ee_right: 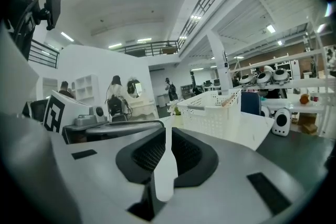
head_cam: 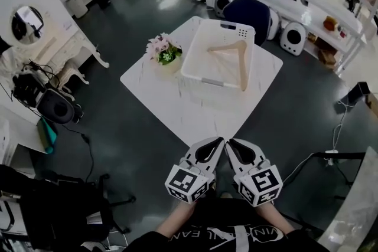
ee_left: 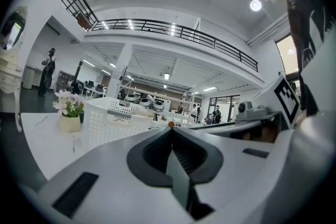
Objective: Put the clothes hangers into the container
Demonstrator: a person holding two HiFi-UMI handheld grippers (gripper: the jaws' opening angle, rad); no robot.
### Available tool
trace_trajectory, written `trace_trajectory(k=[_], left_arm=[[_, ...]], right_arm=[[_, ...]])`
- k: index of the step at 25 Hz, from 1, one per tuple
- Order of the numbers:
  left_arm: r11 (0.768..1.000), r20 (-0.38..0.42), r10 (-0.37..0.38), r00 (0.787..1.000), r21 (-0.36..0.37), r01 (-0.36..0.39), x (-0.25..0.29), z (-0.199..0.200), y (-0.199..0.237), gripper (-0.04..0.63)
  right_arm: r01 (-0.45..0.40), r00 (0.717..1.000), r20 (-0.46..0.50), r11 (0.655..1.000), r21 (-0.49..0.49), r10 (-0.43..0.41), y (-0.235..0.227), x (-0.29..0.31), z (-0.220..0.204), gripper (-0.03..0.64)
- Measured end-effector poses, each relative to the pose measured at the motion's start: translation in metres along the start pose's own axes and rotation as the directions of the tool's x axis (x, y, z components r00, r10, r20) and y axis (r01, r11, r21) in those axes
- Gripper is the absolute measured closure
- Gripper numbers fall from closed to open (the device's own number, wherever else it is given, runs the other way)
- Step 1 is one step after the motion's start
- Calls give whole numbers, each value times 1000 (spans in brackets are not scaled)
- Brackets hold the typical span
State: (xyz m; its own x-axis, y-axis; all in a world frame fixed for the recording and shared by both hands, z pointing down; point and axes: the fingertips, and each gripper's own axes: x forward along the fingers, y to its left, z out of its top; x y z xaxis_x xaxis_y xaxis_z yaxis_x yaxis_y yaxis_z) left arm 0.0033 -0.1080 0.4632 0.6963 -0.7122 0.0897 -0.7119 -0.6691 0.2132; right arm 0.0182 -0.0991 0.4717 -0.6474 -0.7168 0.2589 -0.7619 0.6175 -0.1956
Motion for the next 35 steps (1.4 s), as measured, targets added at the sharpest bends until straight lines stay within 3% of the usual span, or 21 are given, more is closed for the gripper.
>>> trace_trajectory(k=[14, 35], left_arm=[[999, -52, 45, 998, -10, -45, -41, -27, -67, 586], [998, -95, 13, 995, 55, -7, -63, -38, -124, 586]], right_arm=[[-43, 999, -18, 999, 9, 43, 35, -71, -34, 565], [-22, 999, 35, 998, 53, 20, 53, -130, -51, 565]])
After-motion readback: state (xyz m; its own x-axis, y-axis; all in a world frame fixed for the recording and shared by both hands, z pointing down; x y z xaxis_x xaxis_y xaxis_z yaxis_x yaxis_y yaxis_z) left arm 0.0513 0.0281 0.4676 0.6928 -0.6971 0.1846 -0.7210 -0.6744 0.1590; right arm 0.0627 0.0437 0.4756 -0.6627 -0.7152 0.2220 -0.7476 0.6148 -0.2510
